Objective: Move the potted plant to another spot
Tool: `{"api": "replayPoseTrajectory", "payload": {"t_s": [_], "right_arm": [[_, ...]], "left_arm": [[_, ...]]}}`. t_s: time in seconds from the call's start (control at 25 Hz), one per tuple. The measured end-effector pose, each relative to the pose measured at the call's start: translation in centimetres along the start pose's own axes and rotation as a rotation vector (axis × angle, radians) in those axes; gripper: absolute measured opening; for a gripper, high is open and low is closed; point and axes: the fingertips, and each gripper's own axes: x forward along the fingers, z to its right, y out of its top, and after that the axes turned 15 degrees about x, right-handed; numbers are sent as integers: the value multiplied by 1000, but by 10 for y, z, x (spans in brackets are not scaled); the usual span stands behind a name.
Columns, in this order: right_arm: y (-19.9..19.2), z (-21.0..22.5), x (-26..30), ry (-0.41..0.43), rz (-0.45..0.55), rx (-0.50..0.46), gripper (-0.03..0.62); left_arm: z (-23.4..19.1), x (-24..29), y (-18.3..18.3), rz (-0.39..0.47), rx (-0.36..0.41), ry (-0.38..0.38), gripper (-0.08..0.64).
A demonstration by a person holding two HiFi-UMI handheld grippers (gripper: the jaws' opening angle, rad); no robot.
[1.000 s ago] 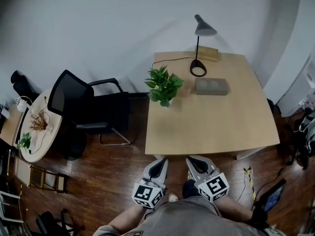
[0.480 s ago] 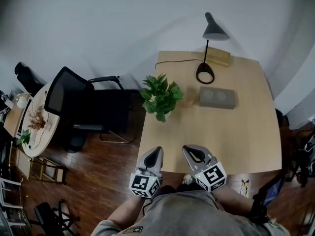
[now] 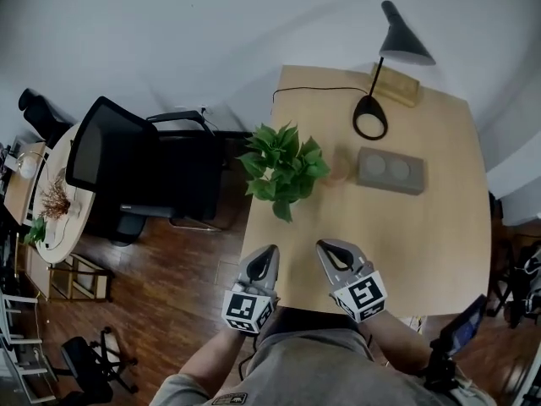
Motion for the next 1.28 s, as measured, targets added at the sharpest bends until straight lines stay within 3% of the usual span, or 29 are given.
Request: {"api": "replayPoseTrajectory", "payload": {"t_s": [0.28, 0.36, 0.44, 0.6, 0.96, 1.12, 1.28], "right_arm": [[-24, 36, 51, -15, -96, -29, 11], [-32, 46, 68, -5, -124, -32, 24], [-43, 56, 84, 1, -163, -39, 148], [-60, 75, 114, 2, -224, -62, 219], [-75, 99, 163, 52, -271, -148, 362], [-64, 98, 171, 77, -268, -181, 374], [-59, 95, 166, 86, -275, -208, 373]], "left_arm": [[-43, 44, -52, -100, 15, 1, 9], [-54, 59, -67, -111, 18, -19, 70], [-64, 74, -81, -120, 30, -43, 130], [-78, 101, -103, -136, 64, -108, 200], [-84, 148, -114, -88, 266, -348, 319], [-75, 155, -106, -70, 367, -435, 339], [-59, 157, -97, -50, 419, -476, 325]]}}
